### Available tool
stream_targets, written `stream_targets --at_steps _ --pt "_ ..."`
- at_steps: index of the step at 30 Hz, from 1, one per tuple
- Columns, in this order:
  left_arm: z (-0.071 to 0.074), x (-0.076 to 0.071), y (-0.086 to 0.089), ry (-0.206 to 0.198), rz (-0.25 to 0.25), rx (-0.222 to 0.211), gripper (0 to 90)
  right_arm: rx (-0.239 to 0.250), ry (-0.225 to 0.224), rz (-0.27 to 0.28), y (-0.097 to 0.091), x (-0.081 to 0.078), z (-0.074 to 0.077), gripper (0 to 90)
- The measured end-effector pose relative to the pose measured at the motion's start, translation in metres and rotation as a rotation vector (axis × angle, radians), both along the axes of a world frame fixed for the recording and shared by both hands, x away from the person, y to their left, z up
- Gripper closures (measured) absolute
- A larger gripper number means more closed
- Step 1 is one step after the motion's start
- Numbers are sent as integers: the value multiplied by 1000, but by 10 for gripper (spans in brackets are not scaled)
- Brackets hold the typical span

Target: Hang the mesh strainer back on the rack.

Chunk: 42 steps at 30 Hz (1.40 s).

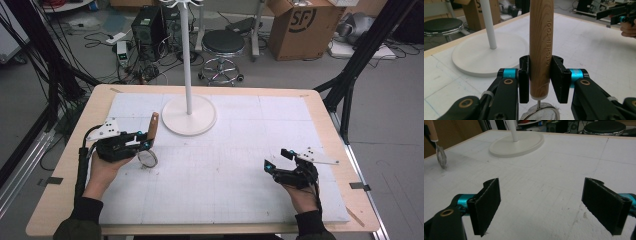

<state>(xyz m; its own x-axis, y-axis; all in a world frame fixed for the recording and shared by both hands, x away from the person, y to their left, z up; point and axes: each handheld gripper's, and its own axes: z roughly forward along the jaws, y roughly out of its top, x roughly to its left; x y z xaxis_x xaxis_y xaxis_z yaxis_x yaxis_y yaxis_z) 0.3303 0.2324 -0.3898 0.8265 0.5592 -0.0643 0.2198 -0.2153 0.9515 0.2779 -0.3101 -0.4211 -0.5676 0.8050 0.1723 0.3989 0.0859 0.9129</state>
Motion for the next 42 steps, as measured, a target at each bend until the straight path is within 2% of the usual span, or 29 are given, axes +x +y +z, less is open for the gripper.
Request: stream_targets --at_steps 12,21,29,32,36,42 --pt "1 -1 -1 -35 -9 -71 705 -2 -2 0 0 0 0 147" --pt "3 3 -3 -51 3 -124 705 -4 -10 1 0 0 0 147" --pt "6 5 -1 -60 22 -212 705 -1 -7 0 0 0 0 147" --pt "11 6 -4 -68 31 -199 705 -1 -7 1 0 0 0 147" --pt "24 9 -10 -87 25 -213 704 1 -9 2 -1 1 0 147" --pt "37 14 -18 -89 26 -211 704 9 -12 2 -2 1 1 147"
